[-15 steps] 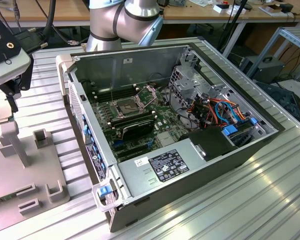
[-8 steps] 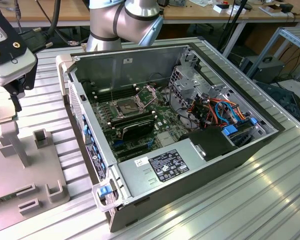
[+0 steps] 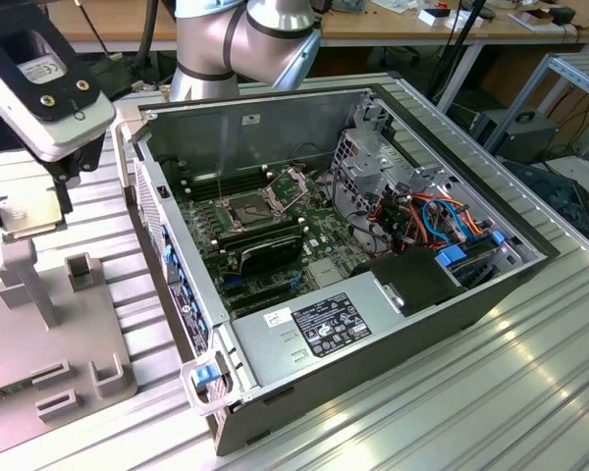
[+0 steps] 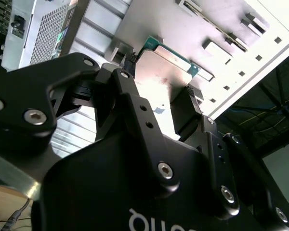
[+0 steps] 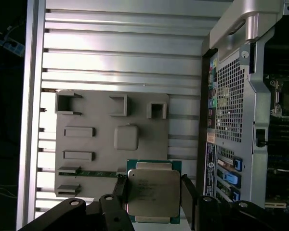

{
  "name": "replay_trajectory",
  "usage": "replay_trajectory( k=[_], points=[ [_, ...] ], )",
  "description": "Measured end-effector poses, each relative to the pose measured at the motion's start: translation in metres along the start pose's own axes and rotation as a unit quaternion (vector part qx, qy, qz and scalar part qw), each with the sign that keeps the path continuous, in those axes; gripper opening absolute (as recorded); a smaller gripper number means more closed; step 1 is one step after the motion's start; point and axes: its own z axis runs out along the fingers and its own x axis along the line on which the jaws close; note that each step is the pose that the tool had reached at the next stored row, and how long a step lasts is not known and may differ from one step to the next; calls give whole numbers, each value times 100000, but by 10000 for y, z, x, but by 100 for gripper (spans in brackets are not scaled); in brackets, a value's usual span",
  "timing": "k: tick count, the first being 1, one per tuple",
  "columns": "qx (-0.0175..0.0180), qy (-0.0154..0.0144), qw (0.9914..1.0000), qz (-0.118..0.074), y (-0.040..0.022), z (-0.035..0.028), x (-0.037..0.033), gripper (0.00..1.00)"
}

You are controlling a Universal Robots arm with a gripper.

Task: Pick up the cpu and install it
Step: 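Pick up the cpu and move it towards the insertion slot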

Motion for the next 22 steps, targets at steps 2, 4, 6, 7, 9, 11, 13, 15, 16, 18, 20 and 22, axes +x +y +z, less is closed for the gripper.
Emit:
replay_trajectory(
  k=[2,4,6,7,9,11,13,15,16,18,20,22],
  points=[
    [-3,-1,100000,0,-3,0,-59,54],
    [0,3,100000,-5,-5,0,-112,54],
    [3,5,100000,2,-7,0,-158,54],
    [1,2,100000,-1,-9,0,-179,54],
    [-2,2,100000,2,-11,1,-232,54],
    [3,4,100000,-1,-14,1,-291,54],
    [-1,3,100000,-8,-16,1,-344,54],
    [2,3,100000,1,-18,1,-388,54],
    [-1,3,100000,1,-19,1,-412,54],
    [0,3,100000,1,-22,1,-478,54],
    [0,2,100000,-6,-24,1,-504,54],
    [2,5,100000,9,-24,1,-507,54]
  ],
)
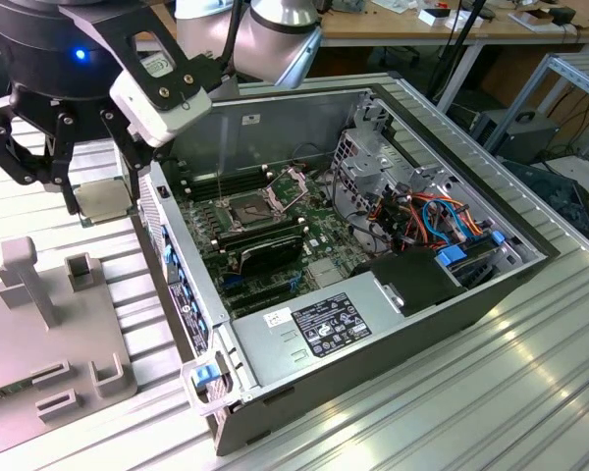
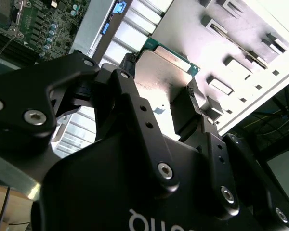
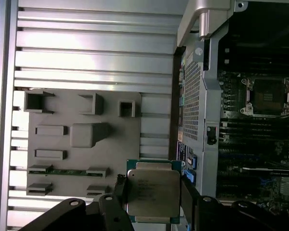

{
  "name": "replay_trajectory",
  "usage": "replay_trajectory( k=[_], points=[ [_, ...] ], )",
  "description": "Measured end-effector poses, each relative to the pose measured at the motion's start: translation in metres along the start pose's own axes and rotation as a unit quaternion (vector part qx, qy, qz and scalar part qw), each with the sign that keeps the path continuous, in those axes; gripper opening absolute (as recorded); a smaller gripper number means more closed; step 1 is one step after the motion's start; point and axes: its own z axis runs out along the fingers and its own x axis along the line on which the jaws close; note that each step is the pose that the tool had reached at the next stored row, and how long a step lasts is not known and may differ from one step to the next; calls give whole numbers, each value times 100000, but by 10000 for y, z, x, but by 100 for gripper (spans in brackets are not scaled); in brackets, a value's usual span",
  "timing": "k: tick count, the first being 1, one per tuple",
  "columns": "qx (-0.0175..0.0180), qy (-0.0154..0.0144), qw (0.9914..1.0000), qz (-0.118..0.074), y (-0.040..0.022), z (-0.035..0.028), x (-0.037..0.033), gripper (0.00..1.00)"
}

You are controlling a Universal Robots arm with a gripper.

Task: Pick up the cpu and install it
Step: 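Pick up the cpu and move it towards the insertion slot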

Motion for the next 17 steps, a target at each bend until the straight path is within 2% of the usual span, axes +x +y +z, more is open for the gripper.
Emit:
replay_trajectory(
  k=[13,16,17],
  points=[
    [-3,-2,100000,-16,-1,0,-17,54],
    [-1,0,100000,-10,-1,0,-35,54],
    [-3,-1,100000,-8,-3,-1,-61,54]
  ],
)
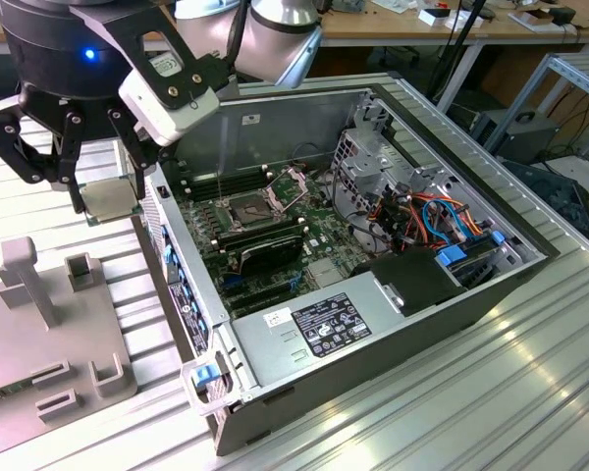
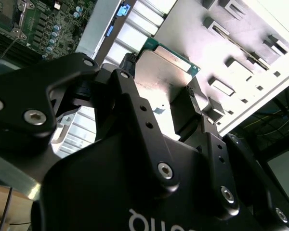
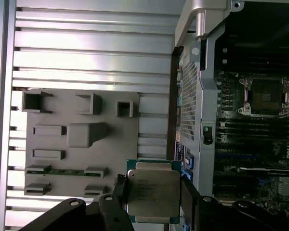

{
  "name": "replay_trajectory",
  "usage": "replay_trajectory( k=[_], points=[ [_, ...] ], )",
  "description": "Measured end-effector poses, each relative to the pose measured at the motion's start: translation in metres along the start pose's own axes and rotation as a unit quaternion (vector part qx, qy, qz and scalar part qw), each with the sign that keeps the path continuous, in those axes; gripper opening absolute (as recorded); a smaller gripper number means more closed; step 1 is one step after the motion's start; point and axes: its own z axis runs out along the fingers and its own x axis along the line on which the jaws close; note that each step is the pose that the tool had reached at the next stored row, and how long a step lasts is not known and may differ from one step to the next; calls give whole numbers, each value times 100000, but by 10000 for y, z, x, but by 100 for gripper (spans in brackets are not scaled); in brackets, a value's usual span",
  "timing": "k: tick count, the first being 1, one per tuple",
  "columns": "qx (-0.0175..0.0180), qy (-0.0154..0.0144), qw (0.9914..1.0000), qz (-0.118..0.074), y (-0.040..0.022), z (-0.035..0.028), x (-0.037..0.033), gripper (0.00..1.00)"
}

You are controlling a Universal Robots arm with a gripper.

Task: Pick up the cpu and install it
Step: 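Pick up the cpu and move it towards the insertion slot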

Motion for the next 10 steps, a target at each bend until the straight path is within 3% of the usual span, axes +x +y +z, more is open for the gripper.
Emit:
replay_trajectory(
  k=[10],
  points=[
    [1,-1,100000,-4,-10,-3,-219,54]
  ],
)
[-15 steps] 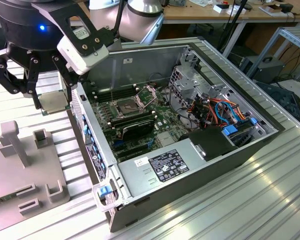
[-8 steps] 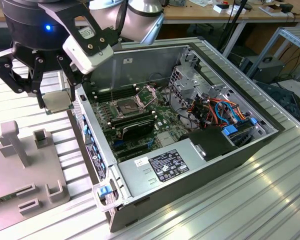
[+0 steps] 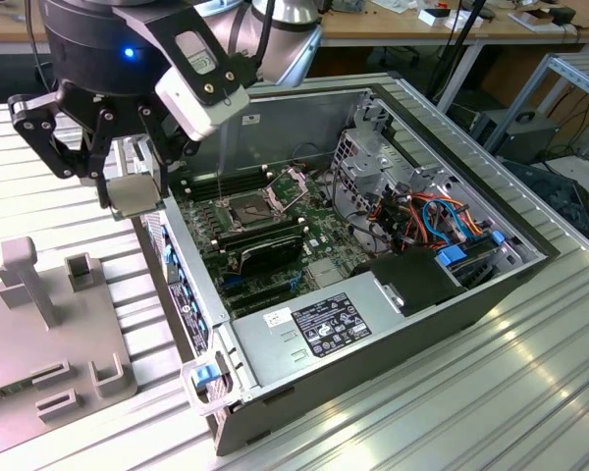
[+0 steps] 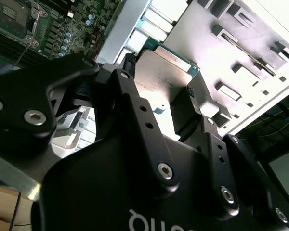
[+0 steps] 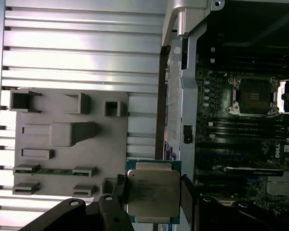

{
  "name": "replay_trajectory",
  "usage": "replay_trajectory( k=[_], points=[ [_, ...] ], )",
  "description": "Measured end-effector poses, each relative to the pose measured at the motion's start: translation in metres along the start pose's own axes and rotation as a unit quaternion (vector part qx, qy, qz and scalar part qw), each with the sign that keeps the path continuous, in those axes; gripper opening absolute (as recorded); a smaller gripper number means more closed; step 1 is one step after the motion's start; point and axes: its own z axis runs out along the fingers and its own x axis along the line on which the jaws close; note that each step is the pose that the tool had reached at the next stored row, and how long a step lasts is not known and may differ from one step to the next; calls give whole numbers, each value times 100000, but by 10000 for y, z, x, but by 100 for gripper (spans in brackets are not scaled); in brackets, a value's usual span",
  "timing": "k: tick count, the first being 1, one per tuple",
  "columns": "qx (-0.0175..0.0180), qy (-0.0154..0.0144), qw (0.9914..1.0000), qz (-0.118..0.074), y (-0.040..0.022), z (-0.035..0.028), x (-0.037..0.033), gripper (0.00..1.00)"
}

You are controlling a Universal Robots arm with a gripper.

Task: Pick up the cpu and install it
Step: 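Pick up the cpu and move it towards the insertion slot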

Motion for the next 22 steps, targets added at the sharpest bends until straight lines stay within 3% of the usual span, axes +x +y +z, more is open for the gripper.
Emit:
replay_trajectory(
  k=[7,14,19,22],
  points=[
    [4,3,100000,-2,-5,-2,-111,54],
    [2,2,100000,-8,-6,-2,-126,54],
    [0,0,100000,0,-9,-3,-203,54],
    [-2,0,100000,6,-13,-3,-288,54]
  ],
)
